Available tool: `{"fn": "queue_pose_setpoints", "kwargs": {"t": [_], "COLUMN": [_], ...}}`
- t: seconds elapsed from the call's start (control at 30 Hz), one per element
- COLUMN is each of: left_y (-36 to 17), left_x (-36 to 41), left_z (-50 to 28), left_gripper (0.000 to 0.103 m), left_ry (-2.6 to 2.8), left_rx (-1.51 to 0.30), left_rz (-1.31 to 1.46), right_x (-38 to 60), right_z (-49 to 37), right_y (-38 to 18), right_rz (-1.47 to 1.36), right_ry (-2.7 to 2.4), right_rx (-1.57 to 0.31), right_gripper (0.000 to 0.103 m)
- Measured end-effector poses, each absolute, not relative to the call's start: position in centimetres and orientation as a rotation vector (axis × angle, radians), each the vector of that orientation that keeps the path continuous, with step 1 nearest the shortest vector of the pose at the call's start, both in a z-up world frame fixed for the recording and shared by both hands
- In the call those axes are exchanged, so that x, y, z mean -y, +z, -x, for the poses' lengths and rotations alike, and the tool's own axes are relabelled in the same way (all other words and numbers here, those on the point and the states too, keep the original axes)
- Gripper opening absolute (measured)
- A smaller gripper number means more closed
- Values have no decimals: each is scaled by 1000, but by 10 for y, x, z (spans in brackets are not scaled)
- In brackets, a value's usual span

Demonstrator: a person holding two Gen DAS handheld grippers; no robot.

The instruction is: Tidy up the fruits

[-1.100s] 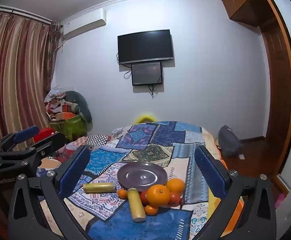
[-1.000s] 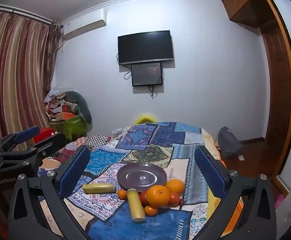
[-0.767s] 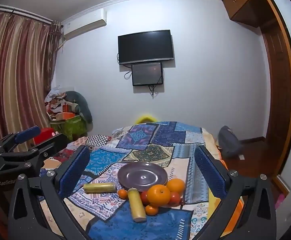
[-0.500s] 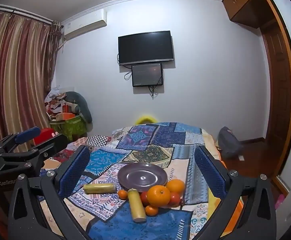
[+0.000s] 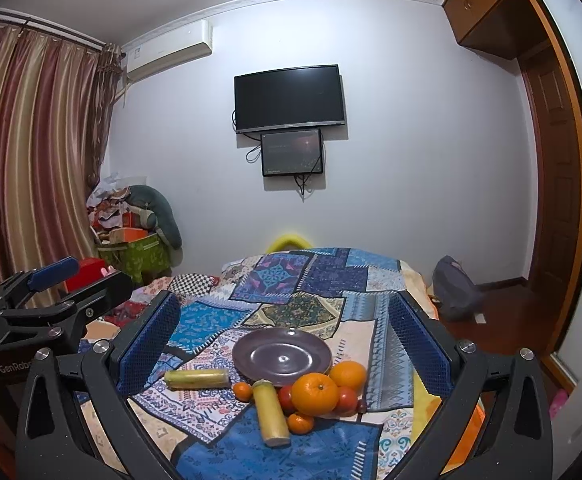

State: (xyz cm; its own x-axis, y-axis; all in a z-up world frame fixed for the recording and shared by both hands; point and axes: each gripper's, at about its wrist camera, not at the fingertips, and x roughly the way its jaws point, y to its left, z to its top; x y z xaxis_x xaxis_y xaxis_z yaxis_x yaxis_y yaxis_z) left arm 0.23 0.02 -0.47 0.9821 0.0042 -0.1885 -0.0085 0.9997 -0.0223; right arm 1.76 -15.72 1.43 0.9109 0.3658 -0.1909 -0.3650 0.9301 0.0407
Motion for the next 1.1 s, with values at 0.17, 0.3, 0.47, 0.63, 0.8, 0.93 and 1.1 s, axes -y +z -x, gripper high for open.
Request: {"fn": "queue_pose_setpoints", "kwargs": {"t": [0.17,0.3,0.47,0.63,0.8,0.93,1.1], "left_y": [-4,-4,-4,-4,-4,-3,-3], "left_x": [0,1,1,2,4,3,3], "left_z": [-2,-2,-2,-1,-1,-1,0], "left_gripper": [103,103,103,103,103,103,103], "left_ry": [6,7,5,5,4,4,3], "left_rx": [-189,-189,-189,-188,-186,-186,-186], "left_rz": [26,25,24,23,24,26,26], "right_x": [158,158,158,159,159,159,159], "right_z": [-18,-20,-19,-20,-20,-20,-18], "right_y": [15,14,14,14,15,15,16], "right_rz": [-6,-4,-4,-3,-4,-2,0], "right_ry": [374,372,372,371,371,369,368], "right_rx": [-196,-198,-197,-196,-195,-194,-189], "right_gripper": [103,103,103,103,103,103,103]}}
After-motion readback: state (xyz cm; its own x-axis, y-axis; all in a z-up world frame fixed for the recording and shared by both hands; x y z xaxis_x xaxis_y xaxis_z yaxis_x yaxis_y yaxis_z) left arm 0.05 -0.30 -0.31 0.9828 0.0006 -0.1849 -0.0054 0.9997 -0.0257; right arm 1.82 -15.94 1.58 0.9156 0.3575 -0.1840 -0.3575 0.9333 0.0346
